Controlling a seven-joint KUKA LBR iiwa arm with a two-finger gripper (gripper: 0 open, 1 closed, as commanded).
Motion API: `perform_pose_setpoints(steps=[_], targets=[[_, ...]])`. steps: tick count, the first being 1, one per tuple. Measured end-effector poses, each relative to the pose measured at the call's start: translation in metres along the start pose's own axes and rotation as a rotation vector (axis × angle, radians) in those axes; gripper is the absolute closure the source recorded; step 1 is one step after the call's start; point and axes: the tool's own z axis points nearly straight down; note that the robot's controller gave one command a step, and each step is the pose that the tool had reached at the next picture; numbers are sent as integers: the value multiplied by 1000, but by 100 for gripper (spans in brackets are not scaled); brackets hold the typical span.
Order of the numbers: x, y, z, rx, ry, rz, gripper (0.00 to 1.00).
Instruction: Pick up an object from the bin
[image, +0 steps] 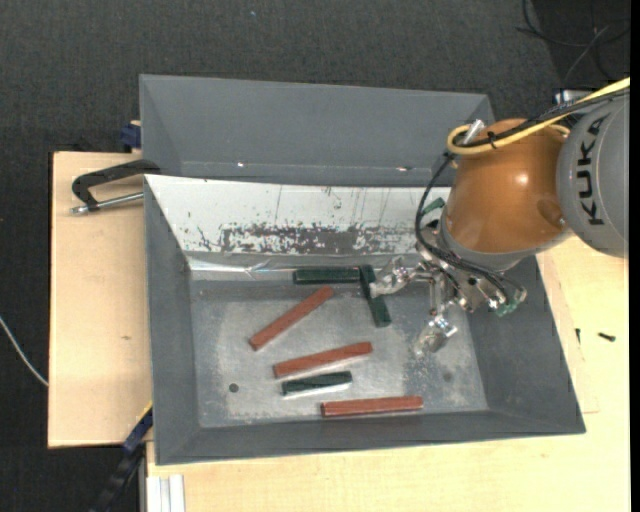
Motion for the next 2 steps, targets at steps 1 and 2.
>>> perform_pose_setpoints(steps=[1, 2], targets=[[-13, 23, 80, 1, 4, -12, 100], [-13, 23, 80, 1, 4, -13, 100]])
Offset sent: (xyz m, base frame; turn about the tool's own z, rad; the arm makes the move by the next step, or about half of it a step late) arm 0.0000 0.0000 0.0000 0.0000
